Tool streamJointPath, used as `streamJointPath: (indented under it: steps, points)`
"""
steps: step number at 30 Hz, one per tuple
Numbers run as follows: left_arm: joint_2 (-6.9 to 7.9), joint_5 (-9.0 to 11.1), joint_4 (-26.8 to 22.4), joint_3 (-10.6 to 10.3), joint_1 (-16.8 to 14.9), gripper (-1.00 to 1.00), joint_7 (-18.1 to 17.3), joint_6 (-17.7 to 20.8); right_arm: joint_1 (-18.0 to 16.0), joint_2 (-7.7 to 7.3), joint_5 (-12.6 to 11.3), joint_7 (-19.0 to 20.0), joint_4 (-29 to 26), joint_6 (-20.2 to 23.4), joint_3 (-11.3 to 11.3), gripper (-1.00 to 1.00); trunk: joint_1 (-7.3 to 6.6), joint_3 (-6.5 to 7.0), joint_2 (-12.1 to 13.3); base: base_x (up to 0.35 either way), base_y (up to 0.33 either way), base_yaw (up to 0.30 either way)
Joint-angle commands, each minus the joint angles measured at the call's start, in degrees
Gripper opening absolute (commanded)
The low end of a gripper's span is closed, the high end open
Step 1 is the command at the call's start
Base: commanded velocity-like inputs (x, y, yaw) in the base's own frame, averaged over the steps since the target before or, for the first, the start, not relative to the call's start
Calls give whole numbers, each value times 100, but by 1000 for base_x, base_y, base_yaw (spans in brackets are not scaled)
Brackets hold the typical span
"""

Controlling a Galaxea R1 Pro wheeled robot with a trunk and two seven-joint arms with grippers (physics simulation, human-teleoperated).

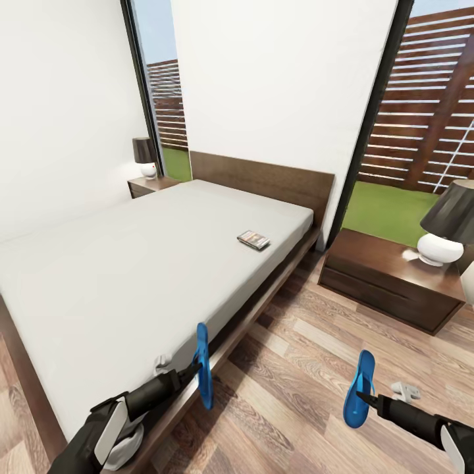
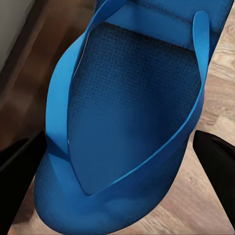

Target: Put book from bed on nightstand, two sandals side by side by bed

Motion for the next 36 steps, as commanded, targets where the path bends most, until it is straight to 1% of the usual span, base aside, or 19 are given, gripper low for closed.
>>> streamJointPath:
  steps: [1,7,9,12,15,23,25,29,36]
  points:
    - [1,35,1,4,-3,-100,-4,49,-6,6,34,39,-5,47,-40,-100,-1,-5,-2,0,0,0]
    - [5,34,1,5,-3,-100,2,48,-5,31,16,30,37,-9,-39,-100,-1,-5,-2,0,0,0]
    - [5,5,1,5,-3,-100,2,48,-5,41,10,29,94,-13,-38,-100,-1,-5,-2,0,0,0]
    - [5,-124,1,5,-3,-100,2,48,-4,54,13,27,132,-19,-42,-100,-1,-5,-2,0,0,0]
    - [5,-301,13,5,-3,-100,6,47,2,65,11,25,186,-22,-41,-100,-1,-5,-2,0,0,0]
    - [8,-553,255,5,5,-100,10,-15,3,66,23,21,292,-23,-43,-100,-1,-5,-2,0,0,0]
    - [8,-589,311,6,6,-100,10,-77,3,67,26,21,353,-23,-41,-100,-1,-5,-2,0,0,0]
    - [11,-652,471,9,6,-100,10,-320,3,68,33,20,554,-23,-41,-100,-1,-5,-2,0,0,-19]
    - [-1,-701,538,-2,6,-100,59,-407,4,63,40,20,628,-30,-43,-100,-1,-5,-2,0,0,-173]
